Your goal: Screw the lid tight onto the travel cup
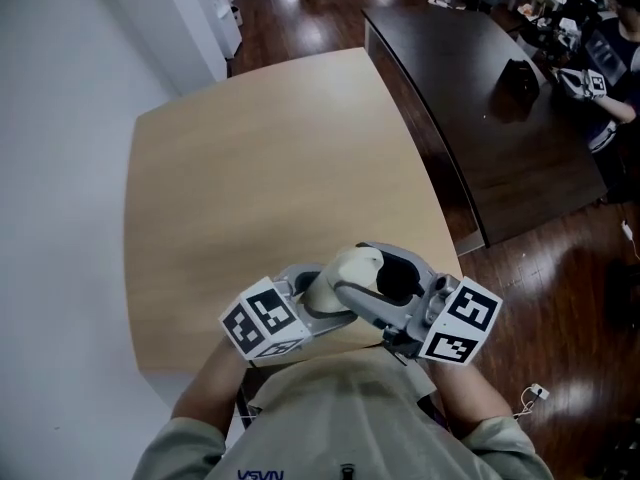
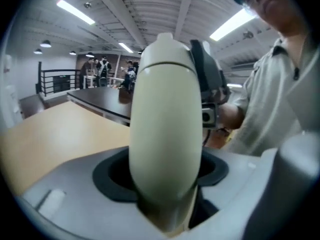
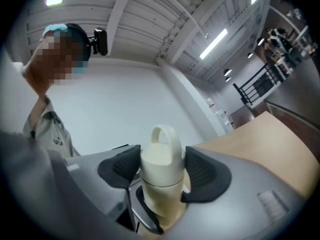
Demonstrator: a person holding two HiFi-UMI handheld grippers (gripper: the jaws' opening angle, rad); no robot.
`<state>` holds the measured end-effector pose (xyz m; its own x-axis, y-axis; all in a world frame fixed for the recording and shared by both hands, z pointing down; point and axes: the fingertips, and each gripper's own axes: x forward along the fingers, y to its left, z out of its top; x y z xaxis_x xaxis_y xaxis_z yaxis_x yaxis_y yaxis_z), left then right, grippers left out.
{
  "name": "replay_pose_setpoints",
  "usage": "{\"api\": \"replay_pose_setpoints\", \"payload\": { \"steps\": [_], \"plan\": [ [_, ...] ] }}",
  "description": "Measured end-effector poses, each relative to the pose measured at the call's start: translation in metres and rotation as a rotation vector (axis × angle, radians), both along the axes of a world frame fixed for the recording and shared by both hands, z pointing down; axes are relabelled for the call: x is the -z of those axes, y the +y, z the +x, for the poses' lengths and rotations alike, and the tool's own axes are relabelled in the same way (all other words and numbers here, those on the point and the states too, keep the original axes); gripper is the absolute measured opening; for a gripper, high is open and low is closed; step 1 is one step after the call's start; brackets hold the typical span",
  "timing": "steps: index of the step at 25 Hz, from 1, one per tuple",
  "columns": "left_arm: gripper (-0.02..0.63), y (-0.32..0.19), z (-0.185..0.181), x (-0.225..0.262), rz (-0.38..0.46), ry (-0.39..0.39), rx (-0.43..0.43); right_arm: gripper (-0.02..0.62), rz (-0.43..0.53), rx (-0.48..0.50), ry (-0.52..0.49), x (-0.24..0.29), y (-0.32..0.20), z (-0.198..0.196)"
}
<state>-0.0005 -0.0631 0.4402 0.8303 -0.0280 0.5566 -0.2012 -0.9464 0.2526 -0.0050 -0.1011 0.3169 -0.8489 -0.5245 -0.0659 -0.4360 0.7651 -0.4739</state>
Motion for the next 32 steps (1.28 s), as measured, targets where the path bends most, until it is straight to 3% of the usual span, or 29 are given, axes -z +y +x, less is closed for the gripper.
{"api": "replay_pose_setpoints", "payload": {
  "steps": [5,9,13,20,24,29,32],
  "plan": [
    [0.321,-0.035,-0.004,-0.035,0.117,-0.171,0.299,0.281,-0.182,-0.244,-0.004,-0.041,-0.031,0.013],
    [0.320,-0.045,-0.011,-0.066,0.173,-0.285,0.462,0.281,-0.273,-0.347,0.004,-0.068,-0.041,0.017],
    [0.319,-0.052,-0.017,-0.085,0.230,-0.375,0.524,0.281,-0.346,-0.424,0.003,-0.090,-0.047,0.019],
    [0.319,-0.049,-0.018,-0.089,0.200,-0.369,0.535,0.281,-0.358,-0.447,0.000,-0.095,-0.047,0.018],
    [0.319,-0.042,-0.015,-0.083,0.124,-0.297,0.516,0.281,-0.320,-0.414,0.007,-0.088,-0.045,0.011],
    [0.318,-0.034,-0.001,-0.052,0.032,-0.074,0.395,0.301,-0.184,-0.260,-0.048,-0.054,-0.034,0.006],
    [0.318,-0.020,0.004,-0.028,-0.077,0.066,0.274,0.310,-0.094,-0.121,-0.110,-0.026,-0.018,0.011]
  ]
}}
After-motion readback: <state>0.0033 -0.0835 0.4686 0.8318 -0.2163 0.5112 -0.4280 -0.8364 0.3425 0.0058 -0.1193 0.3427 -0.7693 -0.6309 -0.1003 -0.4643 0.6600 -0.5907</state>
